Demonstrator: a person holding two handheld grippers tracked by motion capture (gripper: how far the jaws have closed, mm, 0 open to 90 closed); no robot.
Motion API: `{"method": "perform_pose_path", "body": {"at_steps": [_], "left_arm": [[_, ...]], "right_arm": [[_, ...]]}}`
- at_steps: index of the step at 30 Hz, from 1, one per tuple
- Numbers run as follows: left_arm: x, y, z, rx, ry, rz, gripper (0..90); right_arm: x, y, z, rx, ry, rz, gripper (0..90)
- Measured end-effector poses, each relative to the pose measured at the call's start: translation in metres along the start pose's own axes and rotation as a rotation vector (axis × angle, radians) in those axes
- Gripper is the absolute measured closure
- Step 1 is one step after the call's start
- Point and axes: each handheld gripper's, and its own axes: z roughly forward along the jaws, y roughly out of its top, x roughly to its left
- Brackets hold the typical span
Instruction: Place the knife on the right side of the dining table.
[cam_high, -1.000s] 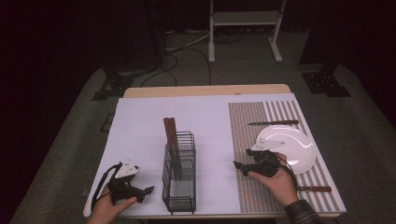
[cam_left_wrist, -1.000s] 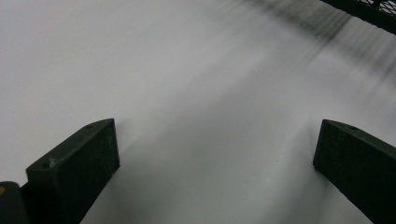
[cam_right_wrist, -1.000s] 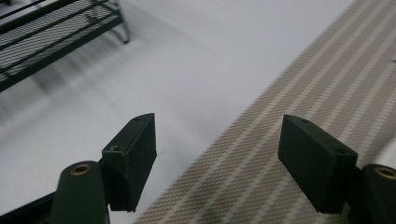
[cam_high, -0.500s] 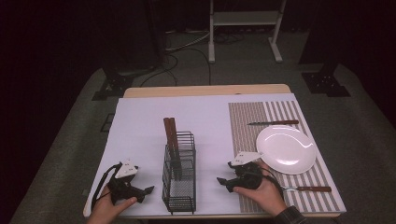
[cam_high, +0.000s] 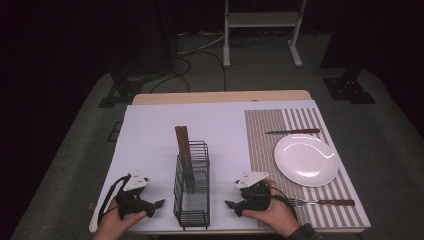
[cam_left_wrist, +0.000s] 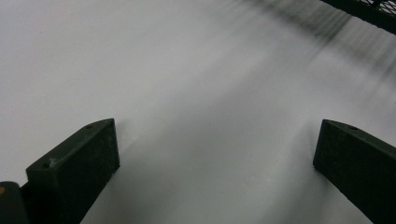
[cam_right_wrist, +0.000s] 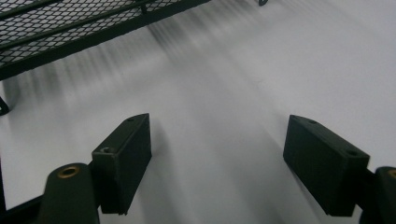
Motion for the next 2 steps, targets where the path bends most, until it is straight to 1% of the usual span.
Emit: {"method": "perform_pose_path", "body": {"at_steps": [2], "left_arm": [[-0.0001, 0.0, 0.0, 0.0, 0.0, 0.001, 0.0]], "right_arm": [[-0.0001, -0.0014, 0.0002, -0.011, 0.001, 0.002, 21.2]]}}
